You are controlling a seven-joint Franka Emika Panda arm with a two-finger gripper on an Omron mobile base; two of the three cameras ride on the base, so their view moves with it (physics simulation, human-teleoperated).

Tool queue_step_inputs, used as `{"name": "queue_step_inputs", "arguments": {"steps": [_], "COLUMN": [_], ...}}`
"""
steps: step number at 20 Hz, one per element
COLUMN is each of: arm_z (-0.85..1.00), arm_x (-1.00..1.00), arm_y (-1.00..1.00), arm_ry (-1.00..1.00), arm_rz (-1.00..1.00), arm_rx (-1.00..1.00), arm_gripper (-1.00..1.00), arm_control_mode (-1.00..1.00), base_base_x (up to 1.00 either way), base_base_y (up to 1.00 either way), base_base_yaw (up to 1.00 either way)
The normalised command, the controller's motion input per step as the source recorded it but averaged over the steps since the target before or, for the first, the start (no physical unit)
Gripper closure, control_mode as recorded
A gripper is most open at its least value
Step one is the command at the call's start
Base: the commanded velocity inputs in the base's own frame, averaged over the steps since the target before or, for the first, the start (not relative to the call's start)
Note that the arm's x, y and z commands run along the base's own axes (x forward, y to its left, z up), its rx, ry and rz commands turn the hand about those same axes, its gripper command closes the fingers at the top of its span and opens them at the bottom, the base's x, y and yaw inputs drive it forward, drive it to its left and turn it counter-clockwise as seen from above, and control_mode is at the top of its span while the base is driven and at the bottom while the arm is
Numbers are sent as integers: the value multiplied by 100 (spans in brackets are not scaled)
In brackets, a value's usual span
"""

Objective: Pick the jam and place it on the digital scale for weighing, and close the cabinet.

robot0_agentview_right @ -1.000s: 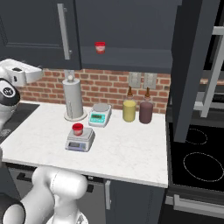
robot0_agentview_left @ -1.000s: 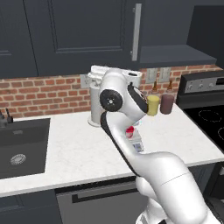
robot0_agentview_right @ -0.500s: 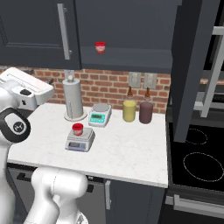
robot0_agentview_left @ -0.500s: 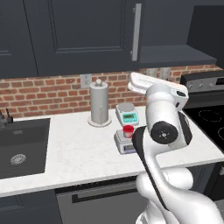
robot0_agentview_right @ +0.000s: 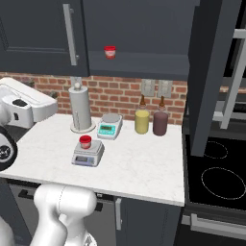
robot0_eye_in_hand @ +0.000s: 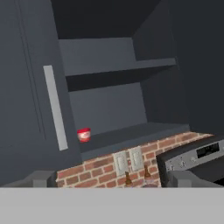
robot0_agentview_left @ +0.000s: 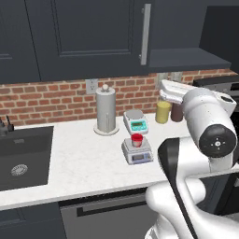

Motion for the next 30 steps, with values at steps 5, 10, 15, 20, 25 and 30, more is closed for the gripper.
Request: {"name": "queue_step_inputs", "arguments": {"steps": [5, 10, 15, 20, 25, 30], "arm_z": [-30, -66, -43, -41, -3, -45], "arm_x": [-65, -75, -35, -11, 0, 5], "arm_y": [-6, -16, -10, -42, -22, -6], "arm_ry": [0, 0, -2, -4, -4, -18], "arm_rz": [0, 1, 5, 15, 5, 3], "arm_rx": [-7, -12, -9, -6, 0, -2], "arm_gripper": [-100, -100, -100, -100, -100, -100], "arm_control_mode": [-100, -100, -100, -100, -100, -100], "base_base_x": [0, 0, 0, 0, 0, 0], "base_base_y": [0, 0, 0, 0, 0, 0], "base_base_yaw": [0, 0, 0, 0, 0, 0]}}
